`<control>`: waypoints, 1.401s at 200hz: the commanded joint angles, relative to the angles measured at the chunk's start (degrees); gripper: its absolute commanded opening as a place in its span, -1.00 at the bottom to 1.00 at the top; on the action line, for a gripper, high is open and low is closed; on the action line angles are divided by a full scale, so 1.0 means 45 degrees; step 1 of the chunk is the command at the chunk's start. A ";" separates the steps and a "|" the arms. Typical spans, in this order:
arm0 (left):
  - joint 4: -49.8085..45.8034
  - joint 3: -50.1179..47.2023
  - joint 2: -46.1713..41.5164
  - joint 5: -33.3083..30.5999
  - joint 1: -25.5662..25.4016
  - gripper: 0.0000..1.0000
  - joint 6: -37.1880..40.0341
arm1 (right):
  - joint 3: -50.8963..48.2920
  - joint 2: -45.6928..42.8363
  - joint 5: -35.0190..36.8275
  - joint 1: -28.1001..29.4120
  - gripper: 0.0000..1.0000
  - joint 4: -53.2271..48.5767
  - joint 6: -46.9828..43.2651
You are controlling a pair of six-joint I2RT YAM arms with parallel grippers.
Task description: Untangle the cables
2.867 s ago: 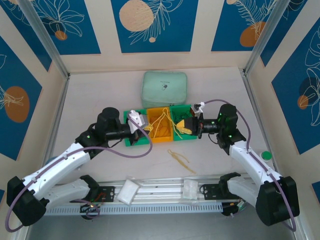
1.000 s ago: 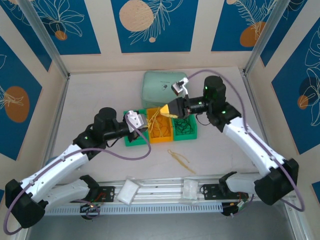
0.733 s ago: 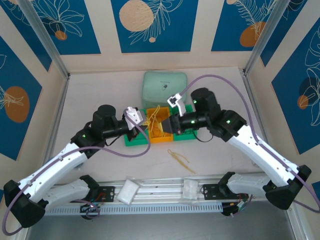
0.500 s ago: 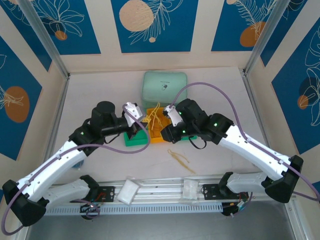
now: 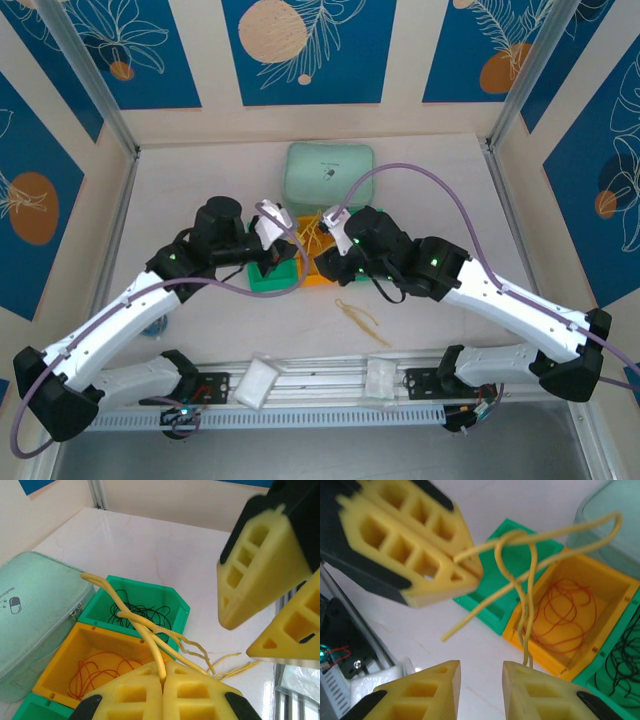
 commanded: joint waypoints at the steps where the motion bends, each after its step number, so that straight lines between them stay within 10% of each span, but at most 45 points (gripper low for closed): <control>1: -0.0154 0.0506 0.0103 0.0389 -0.0058 -1.00 -0.0200 | 0.0361 -0.0039 0.0554 0.0054 -0.41 0.0841 -0.0227; 131: -0.0124 0.0705 0.0341 0.0736 -0.0264 -1.00 -0.0151 | 0.0739 0.0818 0.0751 -0.0334 -0.46 0.1868 -0.0441; 280: -0.0721 0.0761 0.0223 0.1104 -0.0546 -1.00 0.0190 | 0.0747 0.0362 -0.1017 -0.2060 -1.00 0.2188 0.0178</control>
